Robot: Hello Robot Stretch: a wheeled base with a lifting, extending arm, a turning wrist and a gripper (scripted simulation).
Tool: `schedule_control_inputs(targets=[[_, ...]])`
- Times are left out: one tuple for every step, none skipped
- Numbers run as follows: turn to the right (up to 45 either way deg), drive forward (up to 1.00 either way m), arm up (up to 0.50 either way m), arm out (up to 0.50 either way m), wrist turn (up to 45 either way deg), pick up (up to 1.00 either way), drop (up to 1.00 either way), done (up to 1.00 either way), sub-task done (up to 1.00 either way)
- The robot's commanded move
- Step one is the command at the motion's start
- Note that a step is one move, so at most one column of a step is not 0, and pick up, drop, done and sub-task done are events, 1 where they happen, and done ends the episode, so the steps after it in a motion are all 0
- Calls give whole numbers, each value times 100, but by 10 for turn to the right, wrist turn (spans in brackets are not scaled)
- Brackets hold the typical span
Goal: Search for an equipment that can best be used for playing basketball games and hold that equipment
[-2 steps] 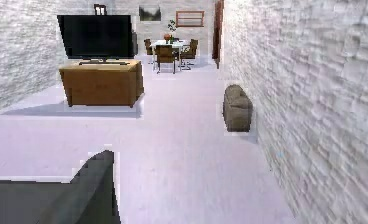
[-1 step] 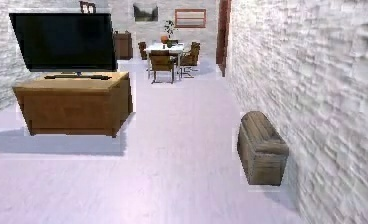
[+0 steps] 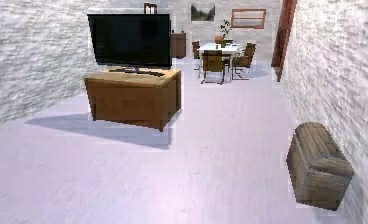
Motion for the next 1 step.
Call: schedule_control_inputs(targets=[[0, 20, 0, 0, 0, 0, 0, 0, 0]])
